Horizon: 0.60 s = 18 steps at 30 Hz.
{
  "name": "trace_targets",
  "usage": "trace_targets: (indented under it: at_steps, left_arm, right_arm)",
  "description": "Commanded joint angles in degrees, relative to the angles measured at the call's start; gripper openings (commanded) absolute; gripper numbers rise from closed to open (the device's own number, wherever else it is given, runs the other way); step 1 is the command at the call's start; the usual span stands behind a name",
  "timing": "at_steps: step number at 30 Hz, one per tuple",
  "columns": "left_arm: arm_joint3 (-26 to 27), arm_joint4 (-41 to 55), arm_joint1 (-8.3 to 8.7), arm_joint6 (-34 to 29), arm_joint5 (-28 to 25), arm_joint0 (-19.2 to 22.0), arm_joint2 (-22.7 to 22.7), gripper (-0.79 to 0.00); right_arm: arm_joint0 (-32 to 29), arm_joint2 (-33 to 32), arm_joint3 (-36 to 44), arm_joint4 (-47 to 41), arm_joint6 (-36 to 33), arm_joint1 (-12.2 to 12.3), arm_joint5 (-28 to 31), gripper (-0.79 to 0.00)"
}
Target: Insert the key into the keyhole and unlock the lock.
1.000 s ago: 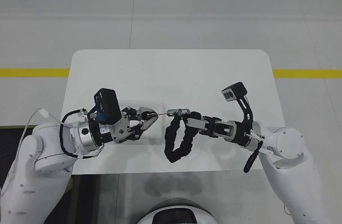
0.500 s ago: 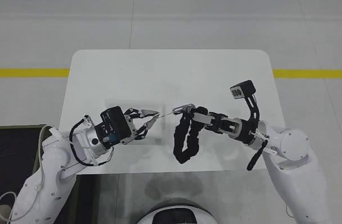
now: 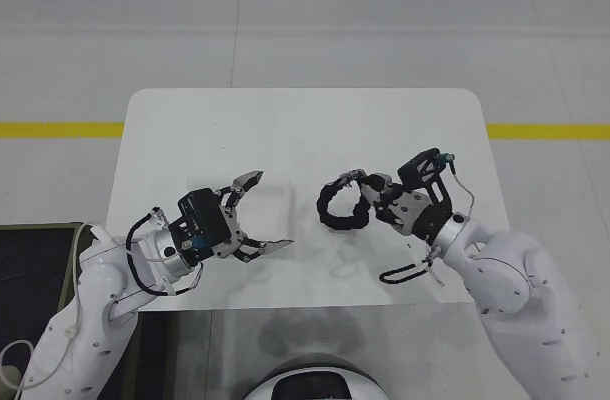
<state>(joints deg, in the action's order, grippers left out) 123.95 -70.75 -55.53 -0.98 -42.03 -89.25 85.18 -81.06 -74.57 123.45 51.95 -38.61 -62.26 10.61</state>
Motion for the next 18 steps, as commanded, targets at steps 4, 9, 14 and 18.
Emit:
trace_targets:
  at_steps: [4, 9, 14, 18]
  left_arm:
    - [0.00, 0.00, 0.00, 0.00, 0.00, 0.00, 0.00, 0.000]
    - [0.00, 0.00, 0.00, 0.00, 0.00, 0.00, 0.00, 0.000]
    - [0.00, 0.00, 0.00, 0.00, 0.00, 0.00, 0.00, 0.000]
    - [0.00, 0.00, 0.00, 0.00, 0.00, 0.00, 0.00, 0.000]
  right_arm:
    - [-0.81, 6.55, -2.10, 21.98, 8.18, -0.15, 1.37, -0.785]
    - [-0.22, 10.00, -3.69, 30.79, 6.42, -0.44, 0.07, -0.785]
    - [-0.37, 9.05, -3.05, 25.71, 4.75, -0.90, -3.12, -0.785]
    - [-0.80, 5.97, -0.87, 20.55, 7.65, -1.23, -7.52, -0.785]
